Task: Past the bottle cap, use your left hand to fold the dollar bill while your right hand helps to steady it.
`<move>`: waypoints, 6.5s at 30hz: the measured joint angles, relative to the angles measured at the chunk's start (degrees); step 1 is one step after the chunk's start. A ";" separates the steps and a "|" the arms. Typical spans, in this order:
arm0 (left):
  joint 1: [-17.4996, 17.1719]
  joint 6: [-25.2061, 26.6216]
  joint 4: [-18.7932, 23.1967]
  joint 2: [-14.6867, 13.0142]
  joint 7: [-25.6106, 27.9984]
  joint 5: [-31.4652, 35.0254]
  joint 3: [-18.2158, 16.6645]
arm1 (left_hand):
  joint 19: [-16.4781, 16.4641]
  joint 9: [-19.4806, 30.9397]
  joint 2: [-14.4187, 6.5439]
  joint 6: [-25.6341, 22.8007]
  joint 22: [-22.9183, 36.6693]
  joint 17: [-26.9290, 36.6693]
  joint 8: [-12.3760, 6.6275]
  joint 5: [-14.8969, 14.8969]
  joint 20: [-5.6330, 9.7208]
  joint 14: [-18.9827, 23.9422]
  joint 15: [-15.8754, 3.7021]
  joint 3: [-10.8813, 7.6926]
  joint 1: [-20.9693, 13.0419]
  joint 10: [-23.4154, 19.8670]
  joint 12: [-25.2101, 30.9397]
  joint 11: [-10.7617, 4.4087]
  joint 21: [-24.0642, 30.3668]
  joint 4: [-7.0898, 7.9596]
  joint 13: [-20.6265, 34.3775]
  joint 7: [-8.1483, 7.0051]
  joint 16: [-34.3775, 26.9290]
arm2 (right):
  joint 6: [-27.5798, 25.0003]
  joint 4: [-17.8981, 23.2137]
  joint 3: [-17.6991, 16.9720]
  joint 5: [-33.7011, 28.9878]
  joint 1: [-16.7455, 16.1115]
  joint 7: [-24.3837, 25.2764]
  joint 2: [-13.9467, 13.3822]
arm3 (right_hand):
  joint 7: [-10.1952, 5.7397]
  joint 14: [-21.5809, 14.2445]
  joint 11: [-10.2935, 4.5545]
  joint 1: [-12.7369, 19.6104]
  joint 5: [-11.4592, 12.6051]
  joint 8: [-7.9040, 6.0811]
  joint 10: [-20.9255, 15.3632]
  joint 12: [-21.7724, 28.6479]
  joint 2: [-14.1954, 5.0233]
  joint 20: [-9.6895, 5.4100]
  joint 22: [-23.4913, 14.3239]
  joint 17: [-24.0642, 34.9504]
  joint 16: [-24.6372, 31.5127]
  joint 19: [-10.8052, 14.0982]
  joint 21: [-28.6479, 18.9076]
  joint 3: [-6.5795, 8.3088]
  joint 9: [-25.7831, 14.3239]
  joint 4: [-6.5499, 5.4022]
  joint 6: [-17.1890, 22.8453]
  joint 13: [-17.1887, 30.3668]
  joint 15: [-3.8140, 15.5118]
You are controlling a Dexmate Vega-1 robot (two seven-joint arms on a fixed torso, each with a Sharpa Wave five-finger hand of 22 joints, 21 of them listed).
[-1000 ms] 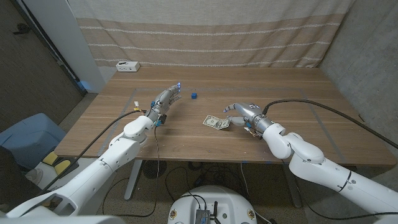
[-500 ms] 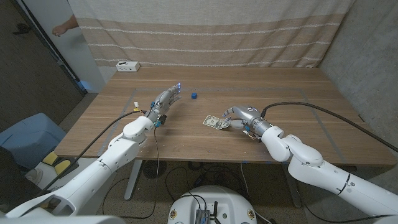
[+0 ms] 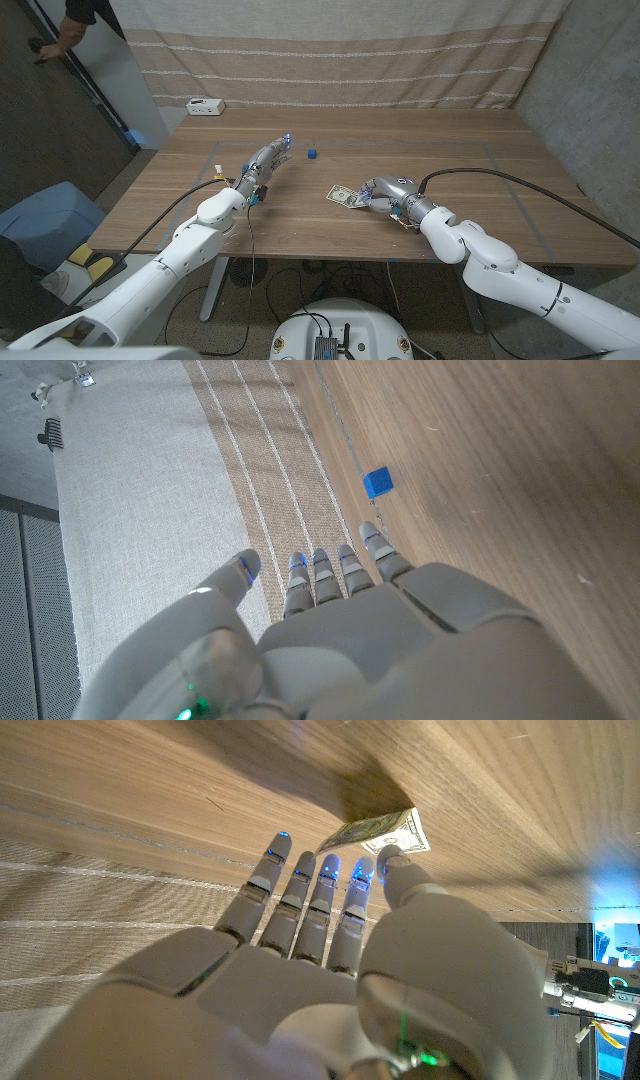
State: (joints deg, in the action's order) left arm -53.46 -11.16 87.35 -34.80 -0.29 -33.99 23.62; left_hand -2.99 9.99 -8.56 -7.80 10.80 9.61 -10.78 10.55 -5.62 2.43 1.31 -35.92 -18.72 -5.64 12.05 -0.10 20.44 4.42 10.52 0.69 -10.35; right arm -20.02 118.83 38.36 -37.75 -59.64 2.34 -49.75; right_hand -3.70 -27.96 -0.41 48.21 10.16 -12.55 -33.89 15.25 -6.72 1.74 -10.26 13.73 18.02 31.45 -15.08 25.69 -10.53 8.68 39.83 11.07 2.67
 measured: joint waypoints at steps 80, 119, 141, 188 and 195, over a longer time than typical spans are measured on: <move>14.32 23.29 0.32 -4.30 -23.71 -4.04 10.84 | -29.79 0.28 1.70 -6.93 -1.13 -0.02 0.61 4.28 -0.11 25.22 2.02 -7.31 -3.36 -16.24 -0.41 8.49 7.29 -13.71 0.28 7.37 -0.64 | -0.89 -3.27 1.43 0.89 -0.80 2.02 -0.37 | 0.42 -1.42 0.20 0.89 0.24 0.90 -2.04 -0.66 -1.82 -0.31 -0.09 -0.16 -0.02 0.89 0.01 -1.01 0.01 -0.55 1.83 -0.02 -0.01; 18.50 20.96 -5.21 0.37 -31.27 -2.22 14.87 | -30.89 0.27 1.31 -4.89 -1.06 0.68 0.66 4.04 0.01 26.62 1.85 -5.62 -1.47 -16.86 -0.40 7.87 6.17 -11.57 0.27 7.37 -0.64 | 0.74 -3.69 0.41 2.48 -2.23 4.25 -1.08 | 0.63 -2.04 0.42 1.20 0.24 1.34 -2.67 -1.10 -2.12 -0.42 0.02 -0.45 -0.24 0.76 0.44 -1.09 0.02 -0.63 2.04 -0.03 -0.01; 19.96 22.82 -4.74 1.47 -31.37 0.43 17.44 | -29.75 0.27 0.93 -2.72 -1.06 0.67 0.66 3.10 -0.52 24.57 2.63 -4.07 1.80 -15.29 -1.07 9.01 4.36 -9.05 0.27 7.06 -0.44 | 1.78 -4.00 0.12 2.84 -2.40 4.72 -1.30 | 0.31 -2.03 0.52 1.20 0.24 1.34 -2.76 -1.50 -2.12 -0.28 -0.04 -0.44 -0.45 0.89 0.45 -1.26 0.02 -0.79 2.35 -0.03 -0.01; 17.06 20.42 -2.96 4.33 -29.08 -5.61 13.67 | -28.93 0.14 2.06 7.58 -0.79 0.33 0.92 0.88 -2.18 20.02 5.56 -3.45 6.97 -7.20 -1.68 11.49 -1.01 -8.26 0.29 3.09 0.00 | 0.82 -5.76 0.27 3.76 -1.12 3.99 -1.25 | 0.32 -3.06 -0.23 1.20 0.24 1.51 -4.87 -1.89 -2.12 -0.21 -0.14 -0.54 -1.08 0.99 0.47 -1.49 0.15 -1.03 3.78 -0.01 0.40; 17.58 22.17 -2.26 3.84 -29.29 -6.13 14.25 | -28.06 0.30 2.30 10.92 -0.51 0.40 1.11 0.44 -3.50 18.68 6.89 -2.77 8.26 -4.18 -1.90 11.82 -1.99 -7.60 0.29 1.80 0.00 | 0.70 -5.77 0.34 3.88 -1.22 3.94 -1.30 | 0.32 -3.06 -0.19 1.20 0.24 1.51 -4.91 -1.89 -2.12 -0.22 -0.05 -0.56 -1.10 0.99 0.54 -1.49 0.14 -1.03 3.78 -0.01 0.40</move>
State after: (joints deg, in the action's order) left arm -35.88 11.02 85.08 -30.96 -29.58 -40.12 37.88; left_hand -31.05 10.29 -6.26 3.12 10.29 10.02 -9.67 10.99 -9.11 21.12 8.21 -38.69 -10.46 -9.82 10.16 11.72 18.45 -3.18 10.81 2.49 -10.35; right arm -19.32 113.06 38.70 -33.88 -60.86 6.28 -51.04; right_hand -3.38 -31.02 -0.60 49.40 10.40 -11.04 -38.80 13.36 -8.84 1.53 -10.31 13.18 16.92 32.43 -14.53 24.19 -10.39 7.65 43.60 11.05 3.07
